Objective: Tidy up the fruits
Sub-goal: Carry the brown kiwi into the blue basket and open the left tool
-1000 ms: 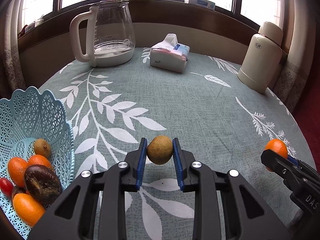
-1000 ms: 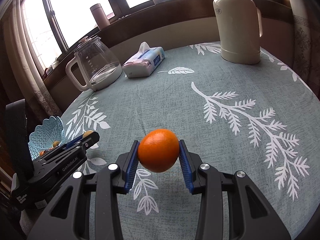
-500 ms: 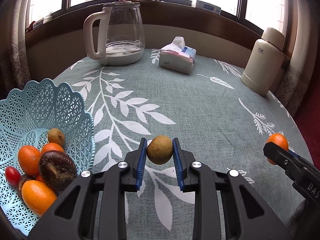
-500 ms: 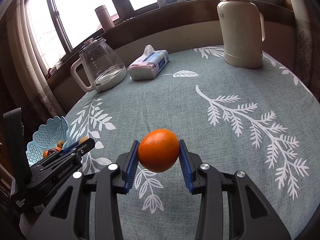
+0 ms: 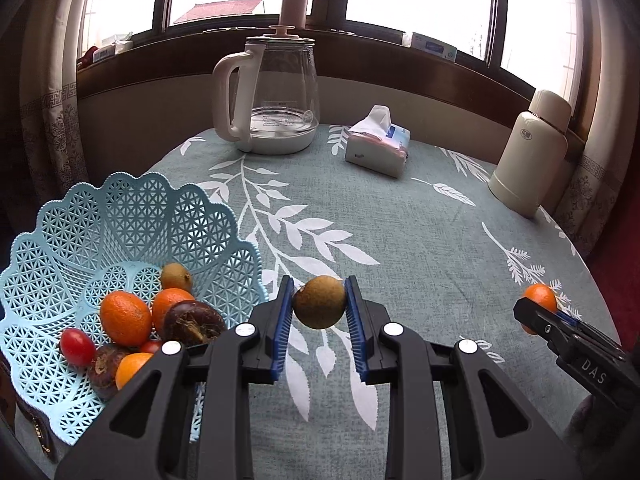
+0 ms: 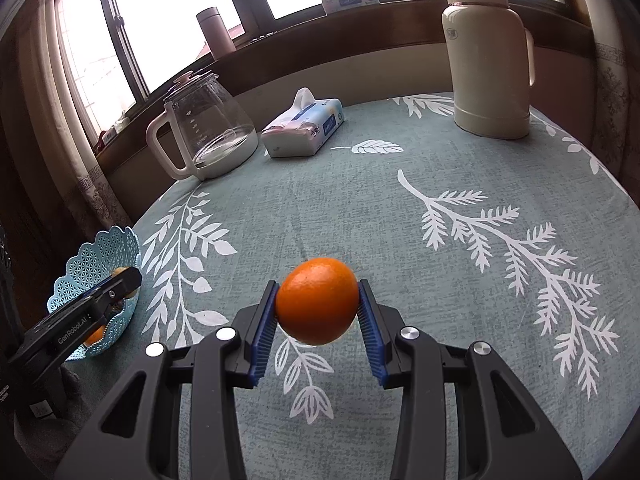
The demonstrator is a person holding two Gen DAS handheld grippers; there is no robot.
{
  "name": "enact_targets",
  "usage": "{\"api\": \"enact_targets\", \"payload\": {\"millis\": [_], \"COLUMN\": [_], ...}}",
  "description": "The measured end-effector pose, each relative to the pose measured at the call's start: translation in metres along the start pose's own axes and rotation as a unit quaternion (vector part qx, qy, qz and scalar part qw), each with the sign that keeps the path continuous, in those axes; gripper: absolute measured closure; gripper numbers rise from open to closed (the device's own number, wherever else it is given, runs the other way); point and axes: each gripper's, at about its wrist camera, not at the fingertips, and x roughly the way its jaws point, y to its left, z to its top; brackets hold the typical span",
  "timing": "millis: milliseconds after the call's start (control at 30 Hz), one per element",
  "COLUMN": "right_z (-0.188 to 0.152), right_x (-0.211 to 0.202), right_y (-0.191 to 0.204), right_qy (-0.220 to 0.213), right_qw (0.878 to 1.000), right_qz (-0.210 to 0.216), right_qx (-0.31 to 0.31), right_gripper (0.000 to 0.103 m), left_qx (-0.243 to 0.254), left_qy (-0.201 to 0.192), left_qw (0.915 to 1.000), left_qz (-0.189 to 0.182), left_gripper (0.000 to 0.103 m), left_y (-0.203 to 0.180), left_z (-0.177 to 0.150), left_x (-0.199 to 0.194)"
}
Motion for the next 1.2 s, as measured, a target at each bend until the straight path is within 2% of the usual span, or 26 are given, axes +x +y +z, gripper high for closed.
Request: {"api": "enact_targets", "payload": {"millis": [567, 967, 1200], "right_z": [-0.002, -0.002, -0.002], "right_x": [0.002, 0.002, 0.002], "right_y": [0.002, 0.002, 0.002], "right_qy": [0.002, 0.003, 0.003], "right_qw": [1.000, 1.000, 1.000], "right_qz": [0.000, -0.001, -0.001], "right_qx": [-0.007, -0.008, -0.008], "right_gripper": [0.064, 0.064, 0.064], "left_qx": [-0.046, -0.059, -0.082], "left_qy": [-0.009, -0.028, -0.019], "left_qw": [0.9980, 0.9961, 0.9925], "left_qz": [0.043, 0.059, 0.088], "left_gripper": [0.077, 0.077, 0.076], "left_y": [0.054, 0.074, 0.099], "left_z": [0.002, 0.005, 0.000], "left_x": [-0.011, -0.022, -0.018]}}
